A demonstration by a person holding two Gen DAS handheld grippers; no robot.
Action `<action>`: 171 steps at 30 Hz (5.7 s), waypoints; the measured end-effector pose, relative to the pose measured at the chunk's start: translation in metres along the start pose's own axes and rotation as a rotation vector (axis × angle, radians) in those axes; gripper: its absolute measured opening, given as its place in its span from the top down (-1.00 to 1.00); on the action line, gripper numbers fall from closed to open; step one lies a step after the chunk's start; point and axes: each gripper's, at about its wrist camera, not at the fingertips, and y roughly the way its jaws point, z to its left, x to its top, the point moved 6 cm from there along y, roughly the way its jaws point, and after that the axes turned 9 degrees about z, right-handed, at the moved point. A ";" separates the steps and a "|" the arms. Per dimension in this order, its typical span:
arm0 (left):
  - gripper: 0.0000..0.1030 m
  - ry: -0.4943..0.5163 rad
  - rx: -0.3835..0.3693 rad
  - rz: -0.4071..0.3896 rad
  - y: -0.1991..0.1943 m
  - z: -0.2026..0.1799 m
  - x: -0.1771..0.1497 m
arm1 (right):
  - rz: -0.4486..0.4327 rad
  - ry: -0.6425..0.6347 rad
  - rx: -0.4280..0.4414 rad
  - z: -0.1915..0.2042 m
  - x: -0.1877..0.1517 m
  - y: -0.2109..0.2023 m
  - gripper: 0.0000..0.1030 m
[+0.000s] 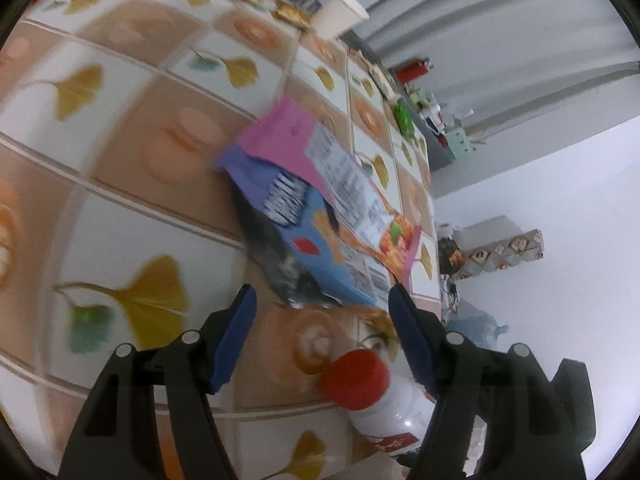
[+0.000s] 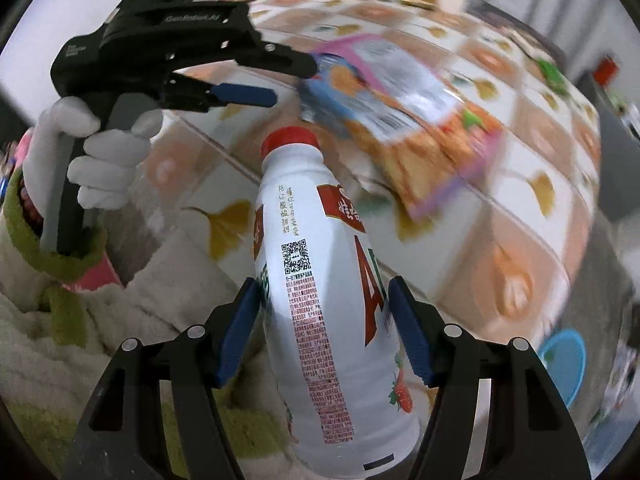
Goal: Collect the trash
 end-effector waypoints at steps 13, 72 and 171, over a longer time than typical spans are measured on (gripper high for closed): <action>-0.27 -0.200 -0.044 -0.029 0.036 -0.030 -0.014 | -0.087 0.340 -0.038 -0.054 -0.046 -0.016 -0.20; 0.97 0.525 0.516 -0.054 0.008 -0.067 -0.007 | -0.183 0.650 0.143 -0.128 0.013 -0.008 -0.19; 0.02 0.115 0.064 0.134 0.038 -0.046 -0.038 | -0.357 0.682 0.166 -0.134 -0.042 -0.019 -0.17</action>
